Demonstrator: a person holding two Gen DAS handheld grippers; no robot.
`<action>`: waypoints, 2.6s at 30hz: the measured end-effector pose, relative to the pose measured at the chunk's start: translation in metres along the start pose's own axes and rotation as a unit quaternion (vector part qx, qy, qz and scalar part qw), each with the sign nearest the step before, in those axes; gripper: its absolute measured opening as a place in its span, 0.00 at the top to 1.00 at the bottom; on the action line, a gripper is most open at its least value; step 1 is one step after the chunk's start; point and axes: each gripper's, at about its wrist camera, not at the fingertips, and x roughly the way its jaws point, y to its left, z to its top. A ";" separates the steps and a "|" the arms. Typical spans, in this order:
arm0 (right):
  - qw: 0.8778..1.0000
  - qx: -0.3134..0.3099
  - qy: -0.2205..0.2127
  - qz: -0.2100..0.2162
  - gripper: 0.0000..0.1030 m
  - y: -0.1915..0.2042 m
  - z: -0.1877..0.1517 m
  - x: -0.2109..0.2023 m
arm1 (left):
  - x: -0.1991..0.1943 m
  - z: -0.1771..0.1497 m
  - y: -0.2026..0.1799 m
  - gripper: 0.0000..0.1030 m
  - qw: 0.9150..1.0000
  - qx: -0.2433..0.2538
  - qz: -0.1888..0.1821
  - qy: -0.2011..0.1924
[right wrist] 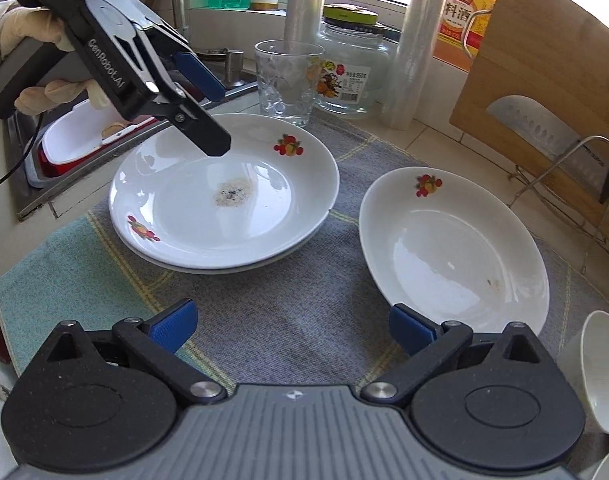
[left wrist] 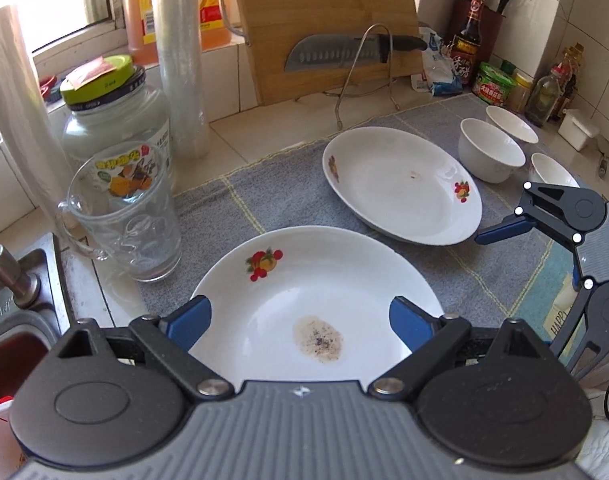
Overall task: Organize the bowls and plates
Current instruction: 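Withdraw the left gripper from the stacked plates, then grasp the rim of the white fruit-print plate with the right gripper, then lift and carry the fruit-print plate toward the stacked plates with right gripper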
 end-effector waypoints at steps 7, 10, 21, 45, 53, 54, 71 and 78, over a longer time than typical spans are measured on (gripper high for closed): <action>0.999 0.021 0.003 -0.042 0.00 -0.036 -0.008 -0.023 | -0.008 -0.005 -0.053 0.07 0.998 0.021 0.027 -0.060; 0.999 0.013 -0.004 -0.047 0.00 -0.058 -0.011 -0.031 | -0.006 -0.008 -0.087 0.06 0.994 0.053 0.065 -0.075; 0.999 -0.034 -0.009 0.004 0.00 -0.143 -0.004 -0.037 | 0.041 0.005 -0.175 0.06 0.991 -0.019 0.118 -0.061; 0.975 -0.116 0.089 0.171 0.00 -0.207 0.068 0.074 | 0.121 0.012 -0.200 0.00 0.967 -0.151 0.199 -0.059; 0.966 -0.120 0.103 0.207 0.04 -0.210 0.087 0.111 | 0.126 0.017 -0.199 0.00 0.962 -0.158 0.214 -0.069; 0.964 -0.119 0.104 0.212 0.06 -0.210 0.089 0.113 | 0.126 0.018 -0.199 0.00 0.960 -0.158 0.218 -0.070; 0.950 -0.119 0.122 0.263 0.28 -0.213 0.099 0.127 | 0.127 0.027 -0.195 0.04 0.956 -0.151 0.240 -0.081; 0.952 -0.110 0.122 0.259 0.28 -0.213 0.098 0.127 | 0.131 0.028 -0.194 0.04 0.956 -0.149 0.243 -0.075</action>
